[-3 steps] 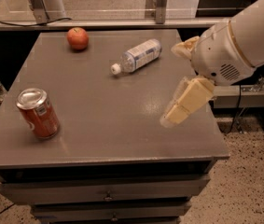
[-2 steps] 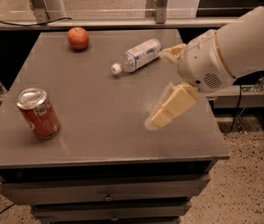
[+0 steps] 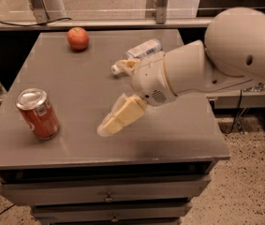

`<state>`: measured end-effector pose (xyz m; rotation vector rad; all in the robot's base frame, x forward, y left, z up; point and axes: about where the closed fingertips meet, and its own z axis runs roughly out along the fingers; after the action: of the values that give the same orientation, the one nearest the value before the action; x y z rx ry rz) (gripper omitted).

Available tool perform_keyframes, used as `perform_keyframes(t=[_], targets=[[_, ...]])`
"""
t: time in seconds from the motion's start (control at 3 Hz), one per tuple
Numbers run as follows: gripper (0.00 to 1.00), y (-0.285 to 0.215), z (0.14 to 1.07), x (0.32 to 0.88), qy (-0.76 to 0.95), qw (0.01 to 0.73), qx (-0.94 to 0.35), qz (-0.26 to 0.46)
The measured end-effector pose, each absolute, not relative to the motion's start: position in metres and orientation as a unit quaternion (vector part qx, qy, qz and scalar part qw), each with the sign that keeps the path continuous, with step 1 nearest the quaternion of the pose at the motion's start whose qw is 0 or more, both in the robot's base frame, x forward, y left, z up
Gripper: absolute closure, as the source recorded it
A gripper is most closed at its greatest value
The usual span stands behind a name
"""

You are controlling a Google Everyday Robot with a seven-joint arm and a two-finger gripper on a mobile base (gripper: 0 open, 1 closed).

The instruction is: Move coke can near apple

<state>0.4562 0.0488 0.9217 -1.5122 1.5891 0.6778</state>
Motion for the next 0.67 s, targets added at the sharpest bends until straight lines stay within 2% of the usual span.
perform_keyframes(t=[0.67], targets=[[0.00, 0.144, 0.896, 0.457, 0.566, 0.449, -0.600, 0.344]])
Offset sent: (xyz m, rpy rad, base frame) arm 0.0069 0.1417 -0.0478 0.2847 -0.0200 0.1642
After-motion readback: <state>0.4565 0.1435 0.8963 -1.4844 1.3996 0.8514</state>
